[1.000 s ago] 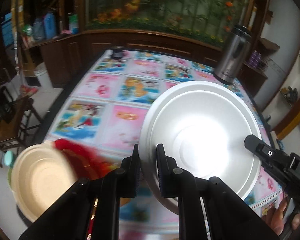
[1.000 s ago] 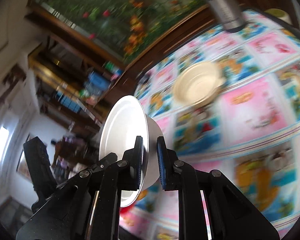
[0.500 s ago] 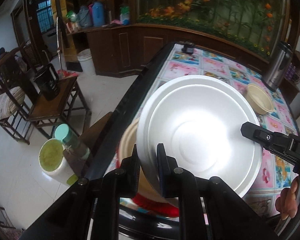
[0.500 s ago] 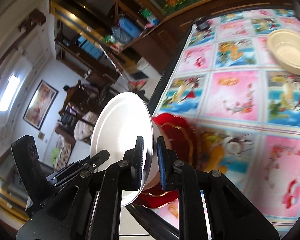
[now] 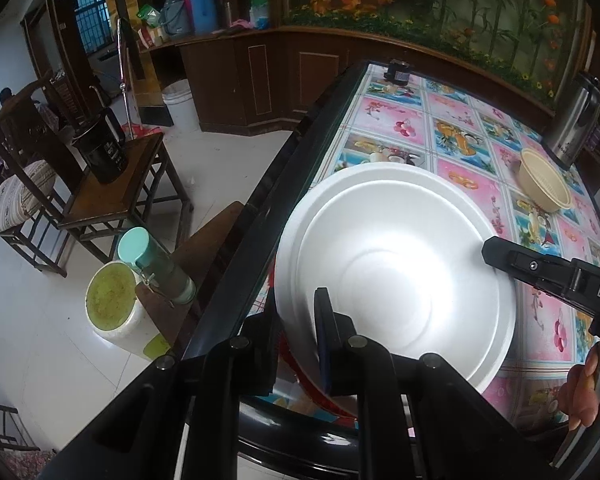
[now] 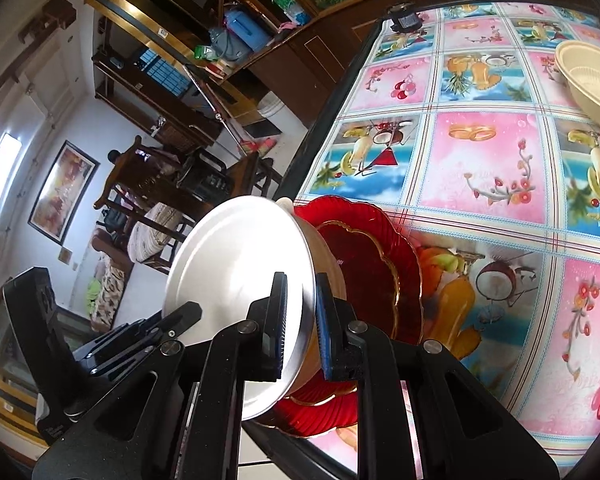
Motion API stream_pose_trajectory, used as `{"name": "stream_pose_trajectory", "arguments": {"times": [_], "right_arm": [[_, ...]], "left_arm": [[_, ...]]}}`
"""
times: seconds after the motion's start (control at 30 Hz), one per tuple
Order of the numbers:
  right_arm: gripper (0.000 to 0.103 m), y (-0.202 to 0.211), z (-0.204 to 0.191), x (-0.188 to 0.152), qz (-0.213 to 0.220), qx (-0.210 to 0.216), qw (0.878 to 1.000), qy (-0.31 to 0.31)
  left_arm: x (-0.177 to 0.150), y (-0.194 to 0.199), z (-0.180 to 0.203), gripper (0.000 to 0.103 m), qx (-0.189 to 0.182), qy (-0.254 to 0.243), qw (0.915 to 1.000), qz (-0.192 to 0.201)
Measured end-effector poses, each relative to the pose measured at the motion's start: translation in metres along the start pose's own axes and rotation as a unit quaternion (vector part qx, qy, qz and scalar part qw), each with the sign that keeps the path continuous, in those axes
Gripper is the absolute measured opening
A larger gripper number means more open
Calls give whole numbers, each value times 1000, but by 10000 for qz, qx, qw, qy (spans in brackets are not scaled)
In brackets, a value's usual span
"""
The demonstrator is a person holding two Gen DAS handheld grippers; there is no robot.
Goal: Organize plates and bowls
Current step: 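Lower the white bowl onto the stack and open both grippers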
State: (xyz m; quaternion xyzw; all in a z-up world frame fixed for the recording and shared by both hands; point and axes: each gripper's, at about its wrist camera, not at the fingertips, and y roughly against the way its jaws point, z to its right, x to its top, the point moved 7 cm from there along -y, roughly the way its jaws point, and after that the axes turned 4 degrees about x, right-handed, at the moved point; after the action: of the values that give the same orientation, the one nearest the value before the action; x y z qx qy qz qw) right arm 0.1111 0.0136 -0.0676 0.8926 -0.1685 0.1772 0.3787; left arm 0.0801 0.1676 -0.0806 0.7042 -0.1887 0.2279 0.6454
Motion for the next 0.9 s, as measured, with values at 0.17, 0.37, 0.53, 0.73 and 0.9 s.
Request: {"name": "stream_pose_trajectory", "arguments": {"times": [0.17,0.37,0.53,0.73,0.9], "right_arm": [[14,-4,3,1,-2,3,10000,-38],[15,4,4,3,43,354,9991,-242],[15,20,13,10,309,568,9974,-326],[15,52,41,22,839,342,9953,-356],[15,84,85,30,1196,238,9888,-858]], "left_arm": [[-2,-2,-4,17,-8,20,10000,-52],[-4,5,-10,30,140,49,9999,22],[-3,16,-19,58,297,65,9993,196],[6,35,-34,59,579,310,9965,510],[15,50,-39,63,669,409,9942,732]]}}
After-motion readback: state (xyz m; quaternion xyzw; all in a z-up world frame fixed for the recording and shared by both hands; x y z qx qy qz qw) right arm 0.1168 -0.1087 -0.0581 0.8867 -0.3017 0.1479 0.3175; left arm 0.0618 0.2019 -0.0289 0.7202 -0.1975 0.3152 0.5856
